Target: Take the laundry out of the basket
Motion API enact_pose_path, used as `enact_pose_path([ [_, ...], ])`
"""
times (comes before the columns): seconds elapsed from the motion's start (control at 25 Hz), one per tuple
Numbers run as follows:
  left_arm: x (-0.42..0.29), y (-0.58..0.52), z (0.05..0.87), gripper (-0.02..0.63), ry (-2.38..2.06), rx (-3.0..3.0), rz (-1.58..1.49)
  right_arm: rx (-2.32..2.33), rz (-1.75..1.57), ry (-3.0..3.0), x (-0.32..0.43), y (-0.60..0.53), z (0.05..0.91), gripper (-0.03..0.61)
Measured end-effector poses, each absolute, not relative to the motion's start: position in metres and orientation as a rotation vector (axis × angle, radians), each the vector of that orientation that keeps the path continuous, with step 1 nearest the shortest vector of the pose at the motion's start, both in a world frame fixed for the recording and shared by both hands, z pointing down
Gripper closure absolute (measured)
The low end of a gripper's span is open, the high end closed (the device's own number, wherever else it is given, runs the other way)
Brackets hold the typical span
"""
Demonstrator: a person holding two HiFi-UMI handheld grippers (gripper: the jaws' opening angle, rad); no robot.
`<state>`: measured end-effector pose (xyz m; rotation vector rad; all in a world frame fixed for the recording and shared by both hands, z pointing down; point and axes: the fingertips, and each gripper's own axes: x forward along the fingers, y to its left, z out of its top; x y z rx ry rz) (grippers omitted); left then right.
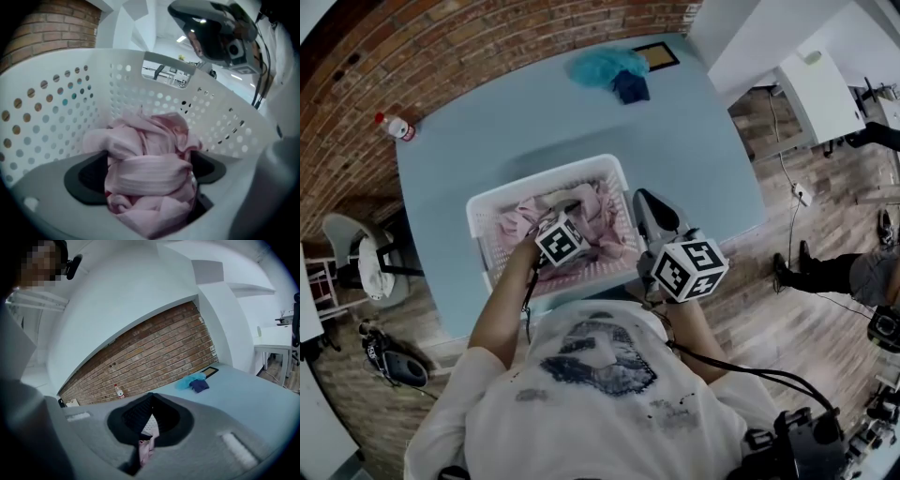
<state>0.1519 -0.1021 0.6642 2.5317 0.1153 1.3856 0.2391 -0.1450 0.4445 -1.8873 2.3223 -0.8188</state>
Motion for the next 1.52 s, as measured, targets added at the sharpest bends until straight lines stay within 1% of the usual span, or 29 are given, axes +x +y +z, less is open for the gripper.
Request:
enact_pose_path([
  [0.24, 0.160, -0.095, 0.698, 0.095, 0.151, 2.481, 1.479, -1.885, -0.841, 2.318, 0.238, -0.144, 0.447, 0.581],
  [0.44, 0.161, -0.108, 0.690, 0.121, 0.119, 2.513, 1.501, -1.884, -0.842, 2.313, 0.240, -0.142, 0.447, 0.581],
  [0.56, 0.161, -0.105, 0.693, 0.148, 0.146, 2.507, 1.489, -1.876, -0.849, 2.312, 0.238, -0.141, 0.448, 0.581],
  [0.76, 0.157, -0.118, 0.684, 0.193, 0.069, 2.540, 1.510, -1.869, -0.857, 2.310, 0.235, -0.140, 0.449, 0.581],
  [0.92, 0.153, -0.115, 0.683, 0.213, 0.080, 2.531, 1.498, -1.873, -0.864, 2.296, 0.238, -0.139, 0.449, 0.581],
  [1.08, 0.151, -0.106, 0.677, 0.221, 0.161, 2.506, 1.392, -1.881, -0.869, 2.279, 0.241, -0.136, 0.449, 0.581],
  [1.2, 0.153, -0.105, 0.665, 0.222, 0.178, 2.523, 1.258, -1.884, -0.879, 2.268, 0.246, -0.135, 0.451, 0.581],
  [1.52, 0.150, -0.116, 0.634, 0.227, 0.111, 2.587, 1.072, -1.878, -0.890, 2.263, 0.250, -0.139, 0.452, 0.581],
])
